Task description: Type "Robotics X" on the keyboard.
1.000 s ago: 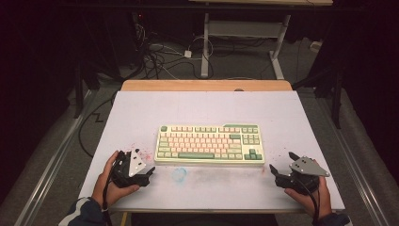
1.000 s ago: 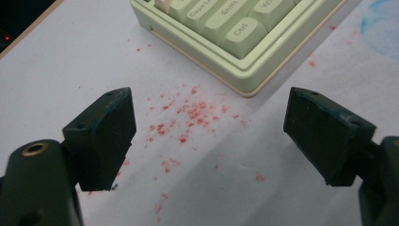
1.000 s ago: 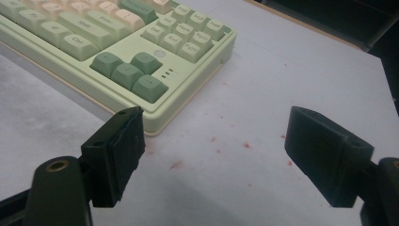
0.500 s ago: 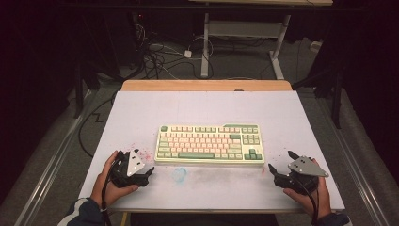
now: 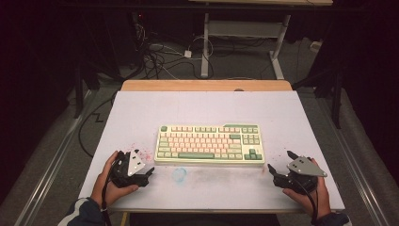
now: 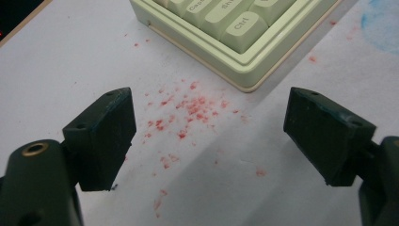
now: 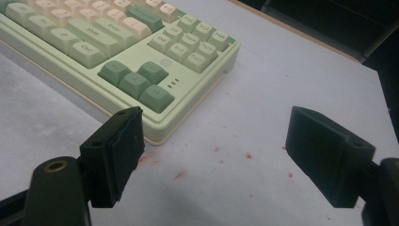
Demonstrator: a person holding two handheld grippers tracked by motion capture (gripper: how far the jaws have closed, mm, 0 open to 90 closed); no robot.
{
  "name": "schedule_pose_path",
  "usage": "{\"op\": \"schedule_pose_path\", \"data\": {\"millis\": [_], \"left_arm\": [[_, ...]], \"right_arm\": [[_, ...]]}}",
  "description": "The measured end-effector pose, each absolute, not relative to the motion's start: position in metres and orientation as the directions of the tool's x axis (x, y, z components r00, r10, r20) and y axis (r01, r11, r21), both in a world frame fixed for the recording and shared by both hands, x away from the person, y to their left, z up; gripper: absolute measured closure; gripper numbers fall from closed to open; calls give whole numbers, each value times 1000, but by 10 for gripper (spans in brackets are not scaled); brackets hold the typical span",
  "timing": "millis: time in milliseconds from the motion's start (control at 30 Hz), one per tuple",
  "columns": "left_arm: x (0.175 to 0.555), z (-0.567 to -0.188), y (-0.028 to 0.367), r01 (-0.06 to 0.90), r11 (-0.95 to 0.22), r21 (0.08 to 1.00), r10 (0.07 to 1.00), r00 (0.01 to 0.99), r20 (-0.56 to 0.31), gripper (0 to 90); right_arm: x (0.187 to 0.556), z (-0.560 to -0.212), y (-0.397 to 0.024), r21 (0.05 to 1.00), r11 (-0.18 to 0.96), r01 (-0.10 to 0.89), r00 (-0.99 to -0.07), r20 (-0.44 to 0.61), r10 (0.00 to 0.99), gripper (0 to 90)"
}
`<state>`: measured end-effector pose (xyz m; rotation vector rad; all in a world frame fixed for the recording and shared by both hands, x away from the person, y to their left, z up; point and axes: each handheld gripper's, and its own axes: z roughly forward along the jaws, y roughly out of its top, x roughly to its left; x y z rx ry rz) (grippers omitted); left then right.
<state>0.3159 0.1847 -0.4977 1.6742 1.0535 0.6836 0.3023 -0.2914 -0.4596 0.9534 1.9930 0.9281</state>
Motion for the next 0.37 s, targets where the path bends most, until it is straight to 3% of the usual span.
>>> {"op": "schedule_pose_path", "data": {"millis": [367], "left_arm": [[316, -499, 184, 329, -125, 936, 890, 454, -41, 160]], "right_arm": [[304, -461, -290, 824, 471, 315, -468, -297, 832, 212]]}}
